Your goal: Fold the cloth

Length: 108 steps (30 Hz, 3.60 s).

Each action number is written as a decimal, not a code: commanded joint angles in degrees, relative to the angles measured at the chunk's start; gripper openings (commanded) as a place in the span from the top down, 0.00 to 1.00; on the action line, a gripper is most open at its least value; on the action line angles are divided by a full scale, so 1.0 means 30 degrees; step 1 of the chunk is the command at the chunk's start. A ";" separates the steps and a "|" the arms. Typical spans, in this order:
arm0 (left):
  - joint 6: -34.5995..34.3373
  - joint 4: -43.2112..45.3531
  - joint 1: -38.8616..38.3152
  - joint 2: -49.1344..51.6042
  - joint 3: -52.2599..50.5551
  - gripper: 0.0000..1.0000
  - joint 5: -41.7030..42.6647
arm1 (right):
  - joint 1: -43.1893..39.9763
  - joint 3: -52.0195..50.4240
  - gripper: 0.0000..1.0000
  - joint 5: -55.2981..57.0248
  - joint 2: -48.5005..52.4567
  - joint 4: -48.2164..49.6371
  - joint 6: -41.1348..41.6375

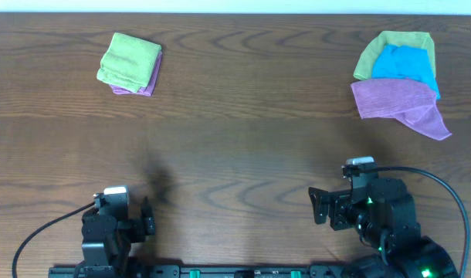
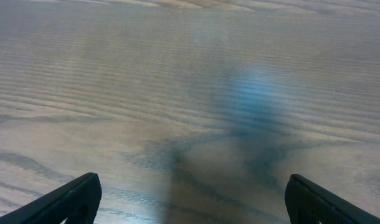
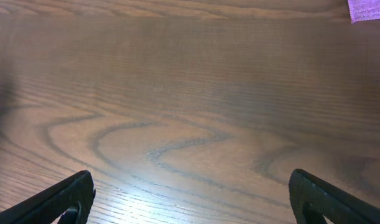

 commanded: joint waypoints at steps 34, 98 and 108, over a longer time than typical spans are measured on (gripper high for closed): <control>0.0408 -0.0066 -0.0109 -0.0197 -0.0095 0.05 -0.0058 | -0.2550 -0.4677 0.01 0.2907 -0.6076 0.1851 -0.4065; 0.0408 -0.0066 -0.0109 -0.0197 -0.0095 0.05 -0.0058 | -0.6819 -0.9165 0.01 0.1909 -1.0302 0.2106 -0.4918; 0.0408 -0.0066 -0.0109 -0.0197 -0.0095 0.05 -0.0058 | -0.6819 -0.9165 0.01 0.1909 -1.0302 0.2106 -0.4918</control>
